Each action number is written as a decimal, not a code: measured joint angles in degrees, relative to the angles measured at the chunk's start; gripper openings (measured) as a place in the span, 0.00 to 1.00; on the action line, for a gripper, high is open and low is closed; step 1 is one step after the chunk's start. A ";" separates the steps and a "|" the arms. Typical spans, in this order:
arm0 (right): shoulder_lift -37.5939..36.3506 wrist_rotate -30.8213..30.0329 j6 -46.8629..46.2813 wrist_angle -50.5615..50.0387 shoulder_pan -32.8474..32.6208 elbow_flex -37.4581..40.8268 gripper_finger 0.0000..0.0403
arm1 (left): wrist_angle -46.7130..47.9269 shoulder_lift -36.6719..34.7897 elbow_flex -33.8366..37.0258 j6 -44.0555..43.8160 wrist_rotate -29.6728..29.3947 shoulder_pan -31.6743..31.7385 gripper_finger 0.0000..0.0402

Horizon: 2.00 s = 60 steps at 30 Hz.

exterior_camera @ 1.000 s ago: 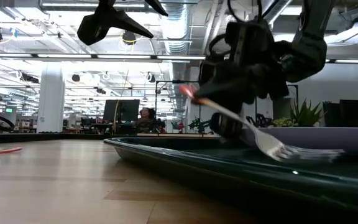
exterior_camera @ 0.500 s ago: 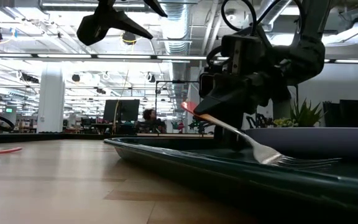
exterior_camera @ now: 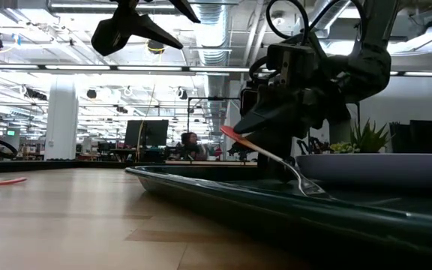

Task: Pick and place plate/cup/fork/spoon on tray
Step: Put the orange fork to the right of the purple plate on the green serving tray, then put the orange spoon to the right of the orange fork on the green serving tray

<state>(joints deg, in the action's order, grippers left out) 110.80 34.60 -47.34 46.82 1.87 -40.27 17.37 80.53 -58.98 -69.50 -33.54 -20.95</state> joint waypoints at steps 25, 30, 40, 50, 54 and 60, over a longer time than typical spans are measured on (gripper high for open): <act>0.11 1.01 8.05 -14.14 0.15 -5.88 0.49 | -0.07 0.02 0.00 0.02 -0.11 -0.01 0.43; 0.07 0.58 10.64 -18.78 0.10 -7.59 0.49 | -0.07 0.02 0.00 0.04 -0.09 0.00 0.43; 0.20 -1.48 17.33 -30.21 0.12 -12.18 0.48 | 0.28 0.02 0.02 0.04 -0.09 -0.02 0.43; 0.20 -3.34 21.87 -37.59 -0.38 -15.61 0.47 | 0.33 0.02 0.02 0.48 -0.09 0.00 0.43; 0.20 -5.07 24.12 -42.22 -0.55 -16.46 0.46 | 0.35 0.02 0.02 0.88 -0.07 -0.02 0.43; 0.13 -6.71 25.56 -45.11 -0.75 -17.74 0.46 | 0.35 0.04 0.02 1.36 -0.07 0.00 0.43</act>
<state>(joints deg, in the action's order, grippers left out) 110.93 27.89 -21.79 1.71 1.13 -58.01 17.72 80.58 -58.96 -68.14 -33.61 -20.95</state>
